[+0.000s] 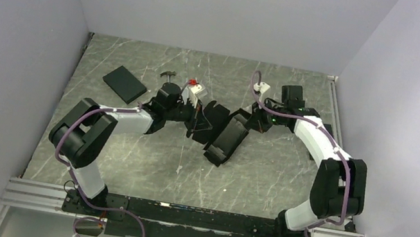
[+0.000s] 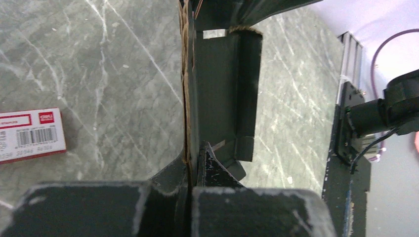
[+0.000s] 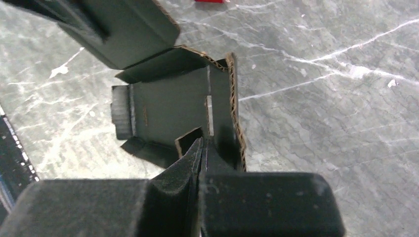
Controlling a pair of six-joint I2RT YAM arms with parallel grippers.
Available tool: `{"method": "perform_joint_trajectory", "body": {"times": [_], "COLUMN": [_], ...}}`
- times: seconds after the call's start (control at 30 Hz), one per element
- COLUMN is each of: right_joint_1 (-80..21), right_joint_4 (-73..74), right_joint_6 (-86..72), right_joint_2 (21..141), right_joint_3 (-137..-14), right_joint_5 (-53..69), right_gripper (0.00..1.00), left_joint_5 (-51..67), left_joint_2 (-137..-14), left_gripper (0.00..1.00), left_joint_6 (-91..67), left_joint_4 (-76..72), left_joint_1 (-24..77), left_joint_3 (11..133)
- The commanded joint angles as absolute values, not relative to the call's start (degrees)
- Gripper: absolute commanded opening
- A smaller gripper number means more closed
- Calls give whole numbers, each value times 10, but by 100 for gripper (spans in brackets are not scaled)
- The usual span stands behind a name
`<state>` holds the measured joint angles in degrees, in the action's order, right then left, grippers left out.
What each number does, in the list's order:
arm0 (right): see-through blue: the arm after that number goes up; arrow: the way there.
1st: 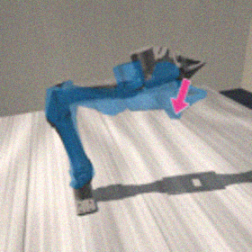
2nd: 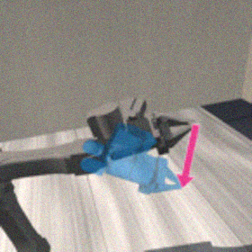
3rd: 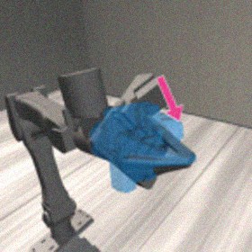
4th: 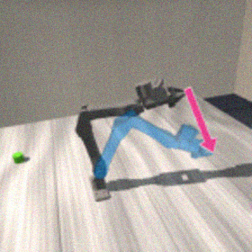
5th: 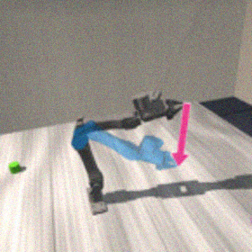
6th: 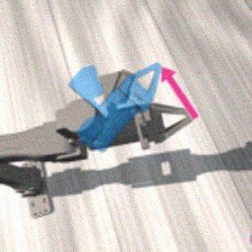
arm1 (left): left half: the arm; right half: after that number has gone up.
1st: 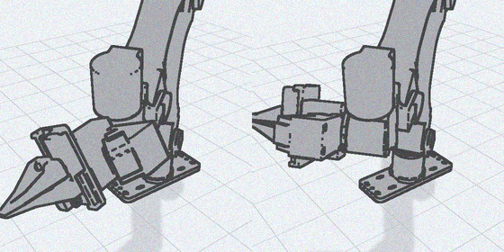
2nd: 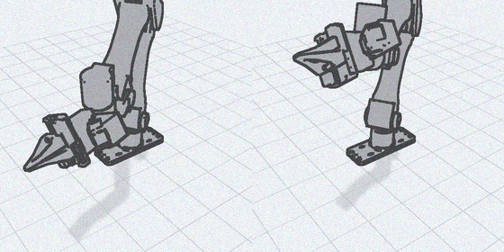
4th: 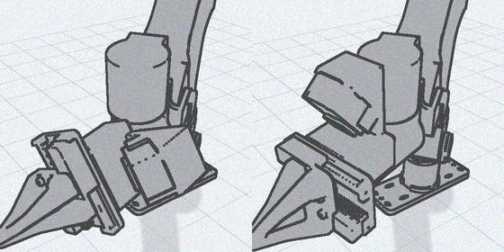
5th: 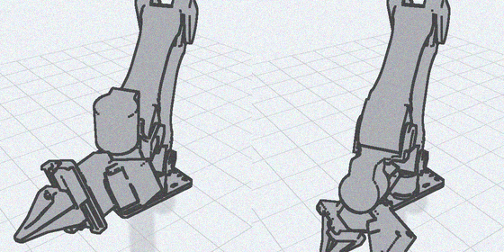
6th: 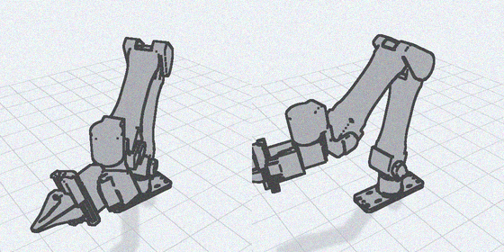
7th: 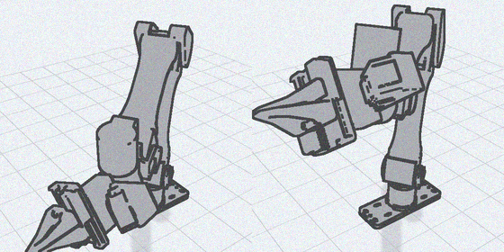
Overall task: Fold the paper box
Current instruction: Fold the paper box at the center of the board.
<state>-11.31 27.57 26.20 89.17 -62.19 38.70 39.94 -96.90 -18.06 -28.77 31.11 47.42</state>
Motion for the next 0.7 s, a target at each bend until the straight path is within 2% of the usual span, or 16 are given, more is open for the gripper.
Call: {"method": "perform_joint_trajectory", "body": {"times": [0.0, 0.1, 0.23, 0.27, 0.4, 0.53, 0.67], "right_joint_1": [-83, -47, -12, -5, -3, -3, -9], "right_joint_4": [307, 327, 323, 319, 351, 373, 392], "right_joint_6": [304, 323, 320, 315, 309, 300, 320], "right_joint_2": [845, 834, 839, 847, 908, 948, 949], "right_joint_3": [-654, -664, -675, -682, -731, -751, -739], "right_joint_5": [490, 541, 558, 560, 582, 611, 599], "right_gripper": [1, 5, 14, 22, 38, 45, 46], "left_joint_5": [385, 377, 369, 366, 358, 355, 352], "left_joint_2": [-965, -965, -964, -964, -961, -956, -954], "left_gripper": [0, 0, 0, 0, 0, 0, 0], "left_joint_6": [-105, -75, -43, -36, -21, -15, -13], "left_joint_4": [-230, -199, -165, -159, -145, -137, -134], "left_joint_1": [314, 314, 318, 319, 324, 328, 330], "left_joint_3": [512, 527, 545, 549, 556, 559, 560]}}
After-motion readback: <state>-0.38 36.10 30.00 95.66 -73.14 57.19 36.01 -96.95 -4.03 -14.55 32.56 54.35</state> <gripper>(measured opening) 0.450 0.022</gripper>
